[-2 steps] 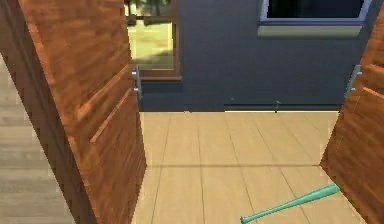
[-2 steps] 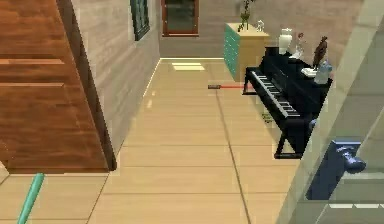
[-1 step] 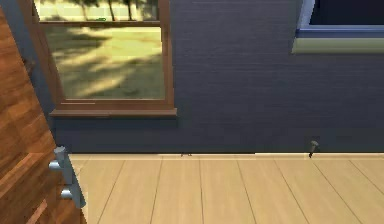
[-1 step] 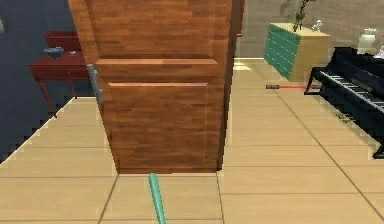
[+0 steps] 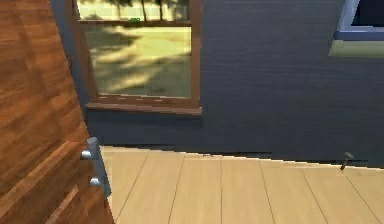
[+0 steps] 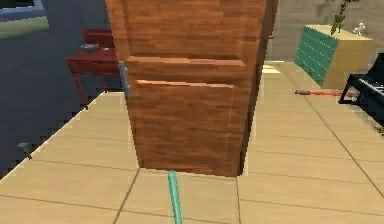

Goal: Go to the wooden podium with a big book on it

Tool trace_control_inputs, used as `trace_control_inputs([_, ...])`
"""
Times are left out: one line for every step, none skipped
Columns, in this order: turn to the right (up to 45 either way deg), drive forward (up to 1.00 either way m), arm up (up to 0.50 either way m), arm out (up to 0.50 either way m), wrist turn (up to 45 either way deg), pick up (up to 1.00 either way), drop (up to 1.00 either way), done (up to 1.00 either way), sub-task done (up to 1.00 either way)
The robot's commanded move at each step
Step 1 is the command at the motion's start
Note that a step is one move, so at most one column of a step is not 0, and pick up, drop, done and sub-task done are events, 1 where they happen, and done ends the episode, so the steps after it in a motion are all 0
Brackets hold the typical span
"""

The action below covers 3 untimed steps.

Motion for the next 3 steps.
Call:
trace_control_inputs([0.0, 0.15, 0.00, 0.00, 0.0, 0.00, 0.00, 0.00, 0.00])
trace_control_inputs([6.0, 0.00, 0.00, 0.00, 0.0, 0.00, 0.00, 0.00, 0.00])
trace_control_inputs([0.0, 0.55, 0.00, 0.00, 0.0, 0.00, 0.00, 0.00, 0.00])
